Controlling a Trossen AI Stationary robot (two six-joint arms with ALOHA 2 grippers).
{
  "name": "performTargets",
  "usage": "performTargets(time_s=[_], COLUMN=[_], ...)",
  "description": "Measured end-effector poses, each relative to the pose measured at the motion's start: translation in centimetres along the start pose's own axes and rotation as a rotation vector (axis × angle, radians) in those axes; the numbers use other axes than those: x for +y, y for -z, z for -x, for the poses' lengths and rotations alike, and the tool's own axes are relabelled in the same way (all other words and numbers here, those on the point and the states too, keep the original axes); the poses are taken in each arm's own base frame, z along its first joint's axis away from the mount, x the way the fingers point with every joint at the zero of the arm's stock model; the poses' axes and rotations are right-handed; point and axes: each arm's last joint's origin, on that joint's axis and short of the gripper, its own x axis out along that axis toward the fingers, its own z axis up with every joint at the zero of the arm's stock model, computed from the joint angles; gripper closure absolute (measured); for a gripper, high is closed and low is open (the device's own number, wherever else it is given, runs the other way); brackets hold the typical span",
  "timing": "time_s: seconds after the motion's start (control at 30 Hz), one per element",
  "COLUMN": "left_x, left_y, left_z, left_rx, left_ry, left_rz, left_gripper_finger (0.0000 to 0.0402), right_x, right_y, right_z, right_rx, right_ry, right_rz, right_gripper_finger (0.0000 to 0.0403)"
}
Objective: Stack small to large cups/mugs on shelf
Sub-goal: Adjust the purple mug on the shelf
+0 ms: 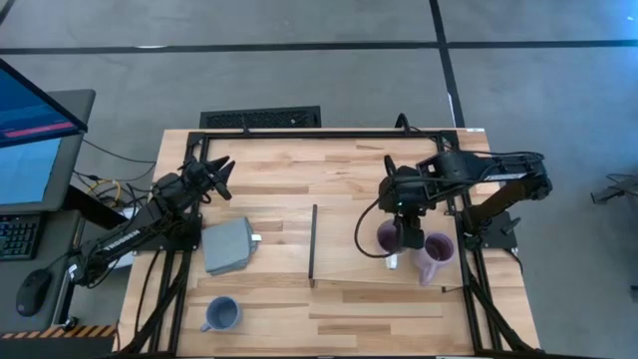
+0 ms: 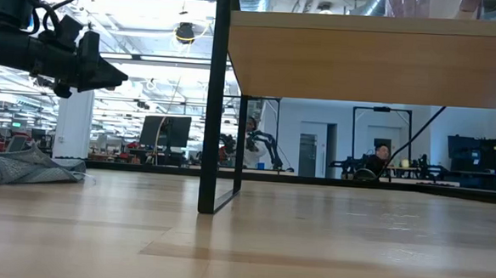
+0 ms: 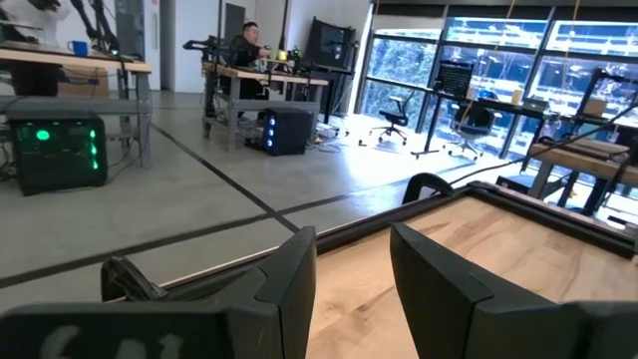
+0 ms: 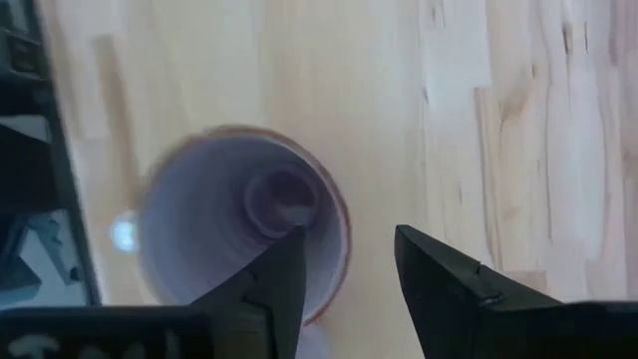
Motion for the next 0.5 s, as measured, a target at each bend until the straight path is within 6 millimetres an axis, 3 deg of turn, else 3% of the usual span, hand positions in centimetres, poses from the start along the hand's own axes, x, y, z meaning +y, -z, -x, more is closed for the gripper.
performTargets(time_s=[0.3, 0.5], left_x=[0.0, 0.0], left_y=[0.0, 0.0], left_z=[0.0, 0.0], left_rx=[0.002, 0.002], left_ry=[0.006, 0.005], left_rz=[0.002, -0.016], left_gripper_finger=[0.028, 0.028], right_x=[0.2, 1.5], right_y=[0.0, 0.6], right_z=[4.7, 5.0], right_rx=[-0.156, -0.078], right_ry=[-0.13, -0.294], right_rz=[-0.129, -0.252], right_gripper_finger=[0.0226, 0.0226])
